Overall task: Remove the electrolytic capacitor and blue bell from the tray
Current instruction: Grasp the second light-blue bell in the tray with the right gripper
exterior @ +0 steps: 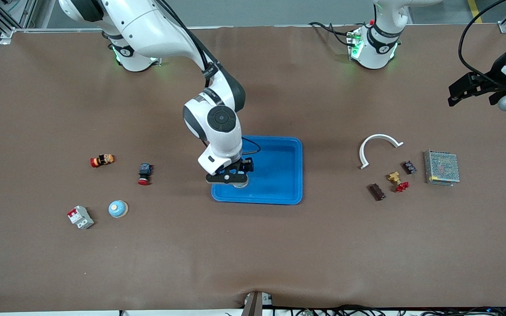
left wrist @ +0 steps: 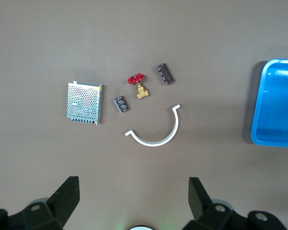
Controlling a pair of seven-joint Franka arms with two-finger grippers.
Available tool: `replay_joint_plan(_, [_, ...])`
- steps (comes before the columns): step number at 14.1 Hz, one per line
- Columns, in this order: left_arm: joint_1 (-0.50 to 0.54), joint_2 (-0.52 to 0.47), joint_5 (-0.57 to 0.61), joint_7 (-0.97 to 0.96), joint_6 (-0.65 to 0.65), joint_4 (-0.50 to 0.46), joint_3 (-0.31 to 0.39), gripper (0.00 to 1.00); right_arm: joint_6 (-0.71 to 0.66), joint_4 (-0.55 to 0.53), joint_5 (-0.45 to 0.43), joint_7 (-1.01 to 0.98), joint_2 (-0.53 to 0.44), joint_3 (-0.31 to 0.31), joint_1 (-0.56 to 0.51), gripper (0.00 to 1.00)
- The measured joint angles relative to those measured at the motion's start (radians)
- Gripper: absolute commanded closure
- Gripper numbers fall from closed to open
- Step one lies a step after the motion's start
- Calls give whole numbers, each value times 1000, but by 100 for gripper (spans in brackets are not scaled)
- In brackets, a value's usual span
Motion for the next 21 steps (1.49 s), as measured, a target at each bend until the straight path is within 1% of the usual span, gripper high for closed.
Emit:
replay_joint_plan(5, [0,2,0,0,0,-2,0,0,23,0,0,9,20,0,17,0])
replay_joint_plan(12, [0,7,0,0,2,-2,0,0,127,-1,0,9,111,0,17,0])
replay_joint_plan(21, [1,20,0,0,4,-2,0,0,160,8,0,9,146,0,17,0])
